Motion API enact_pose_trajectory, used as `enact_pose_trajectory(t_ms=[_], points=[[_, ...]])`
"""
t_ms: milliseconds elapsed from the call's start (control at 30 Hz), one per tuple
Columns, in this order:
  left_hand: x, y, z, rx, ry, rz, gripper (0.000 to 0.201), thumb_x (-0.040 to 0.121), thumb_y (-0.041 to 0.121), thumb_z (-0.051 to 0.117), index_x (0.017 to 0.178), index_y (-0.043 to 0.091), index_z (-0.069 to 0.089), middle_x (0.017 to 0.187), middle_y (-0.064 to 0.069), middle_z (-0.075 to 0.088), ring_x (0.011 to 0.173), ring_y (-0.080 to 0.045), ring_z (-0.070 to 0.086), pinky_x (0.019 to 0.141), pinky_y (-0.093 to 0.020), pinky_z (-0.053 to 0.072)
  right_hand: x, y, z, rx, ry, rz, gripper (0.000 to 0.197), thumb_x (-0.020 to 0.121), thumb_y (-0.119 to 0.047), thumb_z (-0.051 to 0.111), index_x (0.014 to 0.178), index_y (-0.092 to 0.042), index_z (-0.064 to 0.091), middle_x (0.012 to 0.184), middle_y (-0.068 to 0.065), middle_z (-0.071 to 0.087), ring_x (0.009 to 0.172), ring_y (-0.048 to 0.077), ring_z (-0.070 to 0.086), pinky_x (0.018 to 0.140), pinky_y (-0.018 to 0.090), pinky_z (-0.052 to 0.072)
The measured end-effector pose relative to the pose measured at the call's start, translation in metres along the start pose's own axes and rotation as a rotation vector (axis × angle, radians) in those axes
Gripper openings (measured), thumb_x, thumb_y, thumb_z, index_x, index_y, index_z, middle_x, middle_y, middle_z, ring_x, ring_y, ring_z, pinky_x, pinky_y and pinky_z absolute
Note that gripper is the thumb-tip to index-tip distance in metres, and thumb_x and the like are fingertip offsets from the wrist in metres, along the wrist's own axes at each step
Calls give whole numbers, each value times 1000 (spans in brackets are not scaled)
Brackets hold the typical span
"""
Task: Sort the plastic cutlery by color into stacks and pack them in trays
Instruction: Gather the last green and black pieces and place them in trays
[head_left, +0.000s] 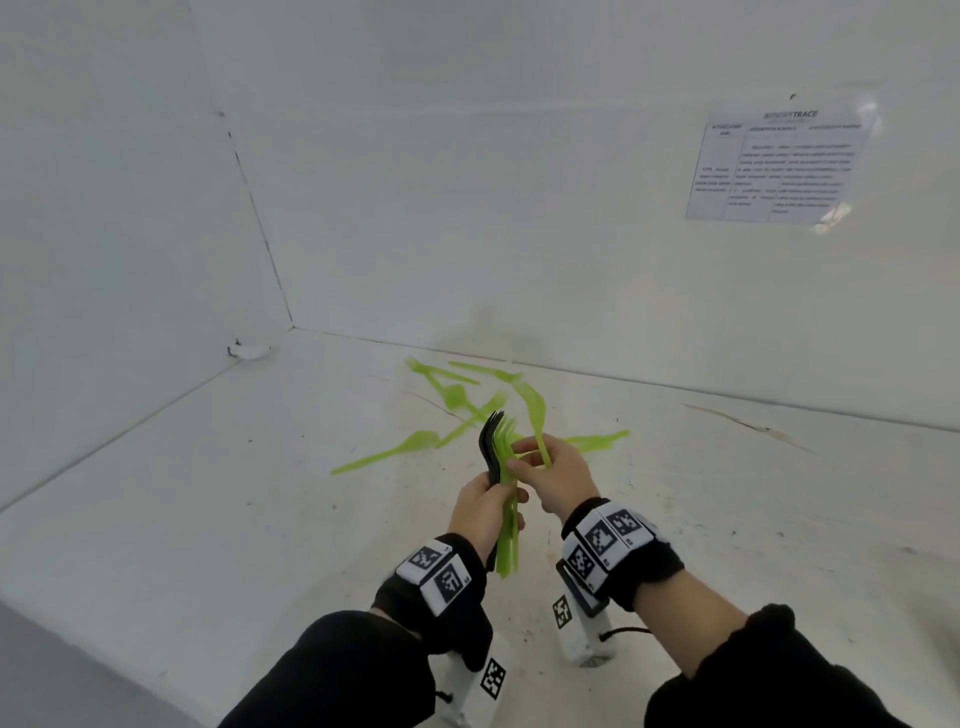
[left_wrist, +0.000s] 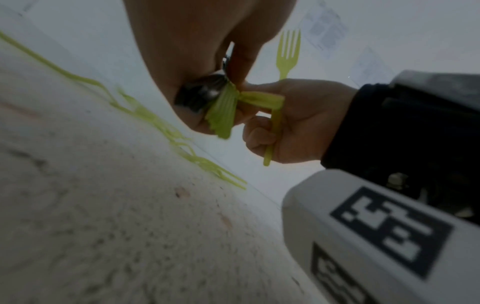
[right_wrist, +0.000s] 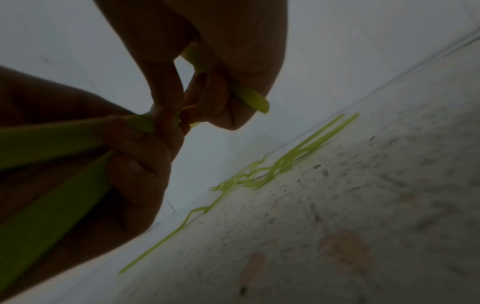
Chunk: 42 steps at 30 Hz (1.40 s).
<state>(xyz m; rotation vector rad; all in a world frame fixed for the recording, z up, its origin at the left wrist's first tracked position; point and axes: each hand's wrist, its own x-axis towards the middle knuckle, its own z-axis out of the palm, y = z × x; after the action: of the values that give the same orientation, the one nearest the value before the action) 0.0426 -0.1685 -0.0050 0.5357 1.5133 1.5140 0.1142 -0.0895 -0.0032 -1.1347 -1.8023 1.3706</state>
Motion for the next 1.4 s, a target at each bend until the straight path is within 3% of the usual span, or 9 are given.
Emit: enact_pose_trajectory(t_ms=[233, 400, 633, 767, 867, 1000, 1167, 1267, 1400], points=[[20, 3, -36, 21, -41, 46, 13, 97, 10, 46, 92, 6, 58, 77, -7, 60, 49, -16, 49, 49, -27, 42, 8, -22, 33, 190, -44, 171, 23, 90, -34, 52, 107, -21, 45, 85, 2, 48, 49, 13, 36, 39, 20, 25], [40, 11, -58, 29, -16, 54, 14, 98, 13, 45, 93, 16, 58, 86, -3, 64, 66, -16, 54, 60, -27, 46, 14, -27, 51, 265, 33, 175, 10, 96, -21, 31, 105, -22, 26, 71, 3, 29, 49, 13, 24, 40, 19, 19], [59, 15, -79, -20, -65, 34, 13, 97, 13, 48, 98, 11, 61, 85, -4, 62, 66, -17, 55, 59, -29, 47, 20, -14, 80, 77, 201, 20, 10, 88, -25, 60, 81, -26, 54, 71, -4, 54, 72, 15, 52, 73, 35, 46], [64, 13, -87, -38, -110, 12, 18, 96, 17, 51, 106, 9, 63, 89, -9, 65, 75, -19, 60, 59, -27, 49, 23, -9, 94, 78, 238, 41, 11, 86, -24, 64, 94, -21, 56, 83, -1, 62, 81, 13, 58, 69, 21, 45], [67, 11, -95, -67, -121, -2, 19, 96, 13, 49, 107, 5, 64, 94, -12, 69, 81, -23, 66, 62, -29, 54, 23, -8, 103, 77, 226, 55, 7, 84, -22, 66, 83, -23, 59, 82, -2, 63, 83, 20, 63, 72, 33, 56], [67, 11, -103, -63, -141, -3, 21, 95, 12, 52, 109, 3, 63, 104, -20, 69, 99, -34, 66, 90, -47, 52, 22, -8, 110, 143, 229, 63, 13, 83, -16, 68, 87, -24, 58, 78, 1, 61, 73, 21, 63, 68, 36, 58], [71, 14, -109, -91, -170, -8, 17, 96, 8, 48, 104, 4, 63, 86, -10, 70, 65, -13, 70, 56, -24, 54, 27, -5, 114, -8, 150, 13, 10, 91, -18, 57, 92, -22, 66, 88, 1, 64, 83, 20, 62, 71, 26, 56], [74, 14, -113, -76, -107, -17, 15, 93, 6, 53, 102, 2, 64, 84, -11, 68, 71, -21, 66, 57, -29, 54, 33, -8, 113, -104, 70, 11, 19, 93, -21, 51, 98, -14, 68, 94, 3, 59, 82, 16, 57, 58, 6, 42], [77, 14, -120, -105, -23, -42, 8, 91, 1, 55, 88, 3, 62, 75, -9, 63, 64, -23, 60, 60, -34, 51, 63, -20, 110, -243, -56, 75, 22, 94, -15, 43, 100, -14, 65, 98, 3, 62, 79, 10, 54, 65, 19, 39]])
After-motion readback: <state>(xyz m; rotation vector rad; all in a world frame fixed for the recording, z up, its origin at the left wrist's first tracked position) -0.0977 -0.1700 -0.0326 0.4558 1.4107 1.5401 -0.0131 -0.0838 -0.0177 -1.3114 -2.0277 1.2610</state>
